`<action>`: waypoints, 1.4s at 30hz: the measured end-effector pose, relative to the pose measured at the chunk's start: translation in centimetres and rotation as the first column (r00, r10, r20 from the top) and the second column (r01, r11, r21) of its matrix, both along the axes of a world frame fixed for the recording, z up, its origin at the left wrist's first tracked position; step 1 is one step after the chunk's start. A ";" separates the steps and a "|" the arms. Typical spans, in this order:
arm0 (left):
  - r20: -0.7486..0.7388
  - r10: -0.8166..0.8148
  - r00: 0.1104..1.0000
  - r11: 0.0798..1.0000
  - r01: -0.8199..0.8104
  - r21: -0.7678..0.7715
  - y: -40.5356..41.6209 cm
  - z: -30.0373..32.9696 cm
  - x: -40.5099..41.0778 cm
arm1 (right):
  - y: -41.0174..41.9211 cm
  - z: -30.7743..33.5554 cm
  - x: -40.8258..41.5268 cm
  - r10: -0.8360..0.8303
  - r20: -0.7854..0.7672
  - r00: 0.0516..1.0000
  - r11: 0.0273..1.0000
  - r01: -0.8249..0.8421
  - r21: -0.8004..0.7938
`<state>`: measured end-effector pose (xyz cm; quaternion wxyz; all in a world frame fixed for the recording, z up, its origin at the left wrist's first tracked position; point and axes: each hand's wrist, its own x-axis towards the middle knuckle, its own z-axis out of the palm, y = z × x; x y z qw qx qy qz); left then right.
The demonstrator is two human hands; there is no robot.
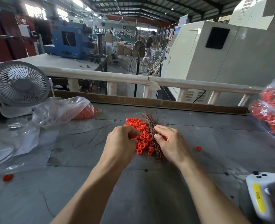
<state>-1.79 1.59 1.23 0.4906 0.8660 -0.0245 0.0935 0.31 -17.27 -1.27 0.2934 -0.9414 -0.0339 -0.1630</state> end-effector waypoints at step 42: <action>0.177 -0.017 0.984 0.969 0.060 -0.240 -0.6 0.8 -0.6 | 0.7 4.7 -3.0 -0.162 0.130 0.978 -0.009 -0.133 0.991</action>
